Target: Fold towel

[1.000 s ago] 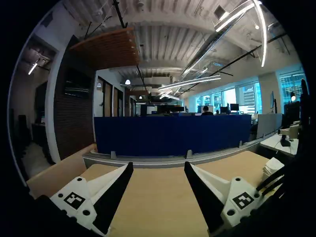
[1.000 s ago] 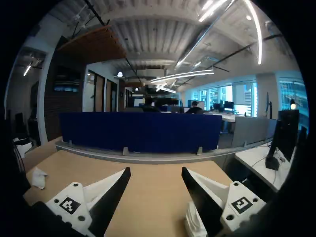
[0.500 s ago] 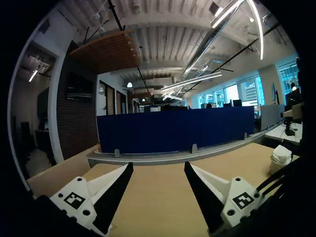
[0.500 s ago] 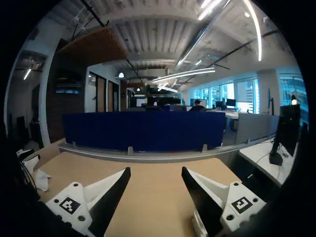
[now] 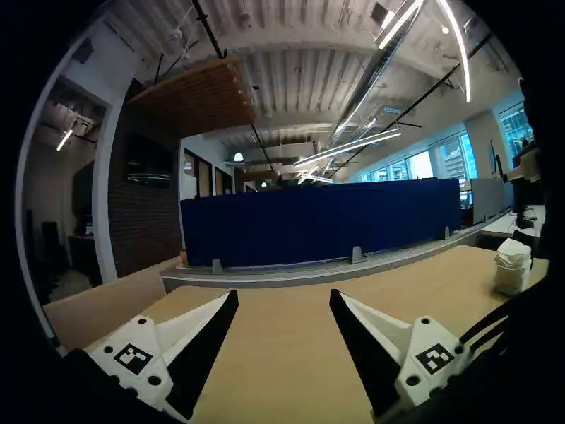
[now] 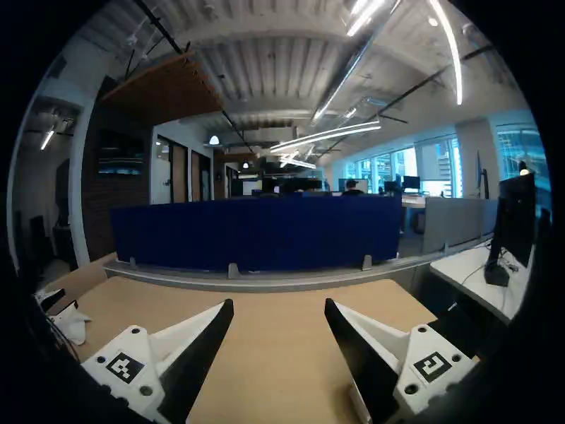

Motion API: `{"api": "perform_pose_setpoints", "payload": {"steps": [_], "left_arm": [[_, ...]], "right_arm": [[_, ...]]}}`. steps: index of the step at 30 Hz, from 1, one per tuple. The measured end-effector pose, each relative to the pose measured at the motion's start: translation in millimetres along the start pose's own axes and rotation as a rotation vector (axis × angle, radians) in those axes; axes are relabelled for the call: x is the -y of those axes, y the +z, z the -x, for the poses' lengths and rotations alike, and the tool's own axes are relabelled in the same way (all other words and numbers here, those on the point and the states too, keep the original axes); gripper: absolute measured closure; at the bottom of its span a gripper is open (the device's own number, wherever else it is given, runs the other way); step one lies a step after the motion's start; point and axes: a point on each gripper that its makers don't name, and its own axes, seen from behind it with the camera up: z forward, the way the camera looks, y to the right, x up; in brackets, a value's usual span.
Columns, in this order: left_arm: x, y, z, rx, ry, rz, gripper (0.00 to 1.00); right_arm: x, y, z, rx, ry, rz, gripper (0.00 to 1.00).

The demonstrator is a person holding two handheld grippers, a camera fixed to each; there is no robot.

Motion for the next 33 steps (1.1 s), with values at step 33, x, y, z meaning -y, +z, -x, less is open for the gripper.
{"api": "perform_pose_setpoints", "payload": {"steps": [33], "left_arm": [[13.9,9.4,84.0,-0.002,-0.055,-0.036,0.04]], "right_arm": [[27.6,22.6,39.7,-0.023,-0.047,-0.038,0.00]]}}
